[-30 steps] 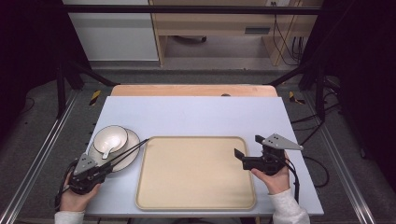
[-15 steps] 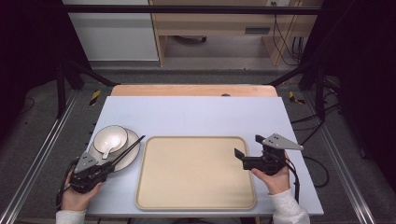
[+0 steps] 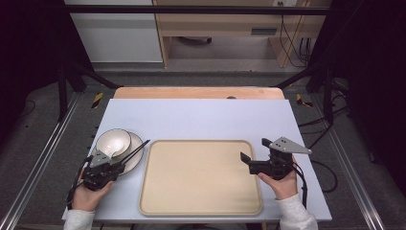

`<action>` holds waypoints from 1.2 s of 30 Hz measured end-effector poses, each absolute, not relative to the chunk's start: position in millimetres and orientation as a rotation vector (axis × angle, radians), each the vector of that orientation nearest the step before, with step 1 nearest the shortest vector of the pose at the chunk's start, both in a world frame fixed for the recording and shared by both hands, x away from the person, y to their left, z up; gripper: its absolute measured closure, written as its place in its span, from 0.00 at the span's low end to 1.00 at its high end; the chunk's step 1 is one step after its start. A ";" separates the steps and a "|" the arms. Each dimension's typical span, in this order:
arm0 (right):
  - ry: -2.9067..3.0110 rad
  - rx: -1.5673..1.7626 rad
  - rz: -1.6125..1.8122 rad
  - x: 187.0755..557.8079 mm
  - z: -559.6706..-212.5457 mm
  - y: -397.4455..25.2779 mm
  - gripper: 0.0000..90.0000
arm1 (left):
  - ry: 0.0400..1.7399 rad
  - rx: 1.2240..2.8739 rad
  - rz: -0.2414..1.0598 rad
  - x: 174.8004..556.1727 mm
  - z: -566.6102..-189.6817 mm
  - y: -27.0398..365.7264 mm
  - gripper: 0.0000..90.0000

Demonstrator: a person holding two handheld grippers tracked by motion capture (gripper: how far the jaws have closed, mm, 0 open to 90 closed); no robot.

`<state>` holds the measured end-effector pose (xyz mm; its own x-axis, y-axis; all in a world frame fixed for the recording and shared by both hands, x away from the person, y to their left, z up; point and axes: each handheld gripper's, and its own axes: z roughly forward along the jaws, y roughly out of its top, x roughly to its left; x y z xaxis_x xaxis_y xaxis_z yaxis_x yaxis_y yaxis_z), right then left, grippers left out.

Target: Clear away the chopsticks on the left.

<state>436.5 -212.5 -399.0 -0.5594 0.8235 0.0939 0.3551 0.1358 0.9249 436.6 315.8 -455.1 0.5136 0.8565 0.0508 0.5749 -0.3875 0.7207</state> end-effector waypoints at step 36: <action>1.954 1.132 1.433 434.2 -395.3 -217.6 0.04 | 1.130 1.953 0.630 398.7 -423.1 269.8 0.95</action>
